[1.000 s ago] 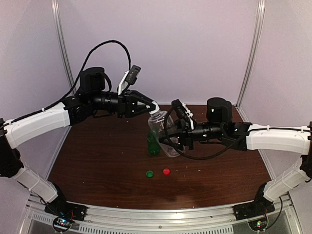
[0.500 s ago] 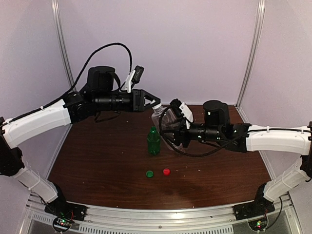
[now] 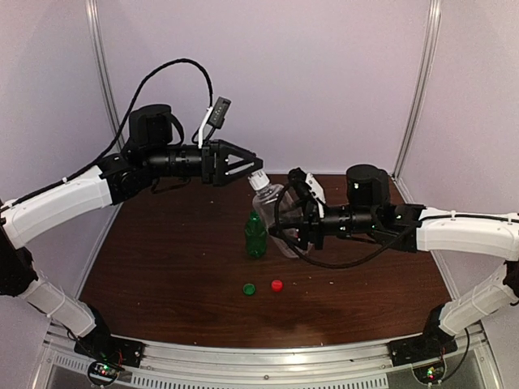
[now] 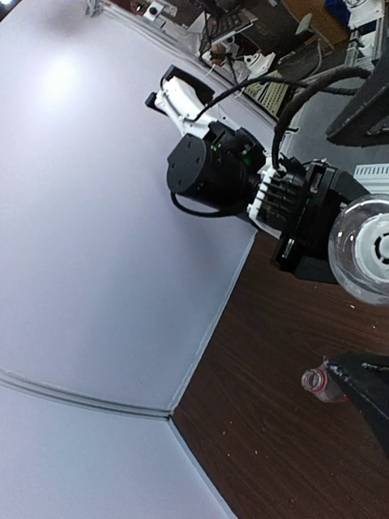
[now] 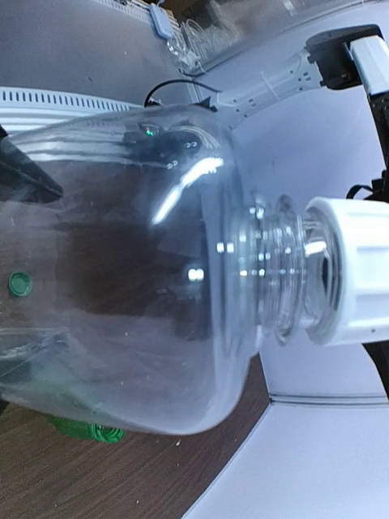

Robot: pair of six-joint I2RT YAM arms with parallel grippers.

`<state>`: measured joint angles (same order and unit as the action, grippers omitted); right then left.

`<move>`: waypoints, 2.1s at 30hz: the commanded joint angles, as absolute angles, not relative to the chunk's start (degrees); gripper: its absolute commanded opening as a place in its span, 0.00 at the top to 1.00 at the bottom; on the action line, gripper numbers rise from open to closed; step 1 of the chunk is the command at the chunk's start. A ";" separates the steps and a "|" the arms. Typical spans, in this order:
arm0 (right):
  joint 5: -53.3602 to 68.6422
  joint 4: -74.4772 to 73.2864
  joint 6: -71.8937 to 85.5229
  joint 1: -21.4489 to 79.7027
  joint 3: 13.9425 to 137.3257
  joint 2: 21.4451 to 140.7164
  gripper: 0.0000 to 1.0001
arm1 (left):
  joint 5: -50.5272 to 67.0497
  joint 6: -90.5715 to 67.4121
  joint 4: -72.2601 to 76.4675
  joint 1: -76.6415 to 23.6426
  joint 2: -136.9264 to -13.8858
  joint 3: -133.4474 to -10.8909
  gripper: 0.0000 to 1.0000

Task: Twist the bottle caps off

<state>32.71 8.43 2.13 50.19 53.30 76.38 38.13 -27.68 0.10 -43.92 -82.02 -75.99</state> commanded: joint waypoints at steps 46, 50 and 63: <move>17.03 10.55 5.64 48.94 55.57 76.72 0.50 | 25.26 -38.31 -6.75 -47.28 -86.07 -79.68 0.95; 16.69 10.39 5.41 49.04 55.23 76.61 0.51 | 26.60 -39.81 -4.94 -47.37 -86.60 -79.45 0.87; 26.76 11.78 4.25 48.69 52.59 74.14 0.48 | 36.21 -35.22 3.58 -45.35 -84.55 -76.39 0.42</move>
<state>23.59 8.69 4.38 49.08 53.23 76.03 31.00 -36.95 -2.35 -46.35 -86.13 -78.04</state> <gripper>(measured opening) 0.519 0.530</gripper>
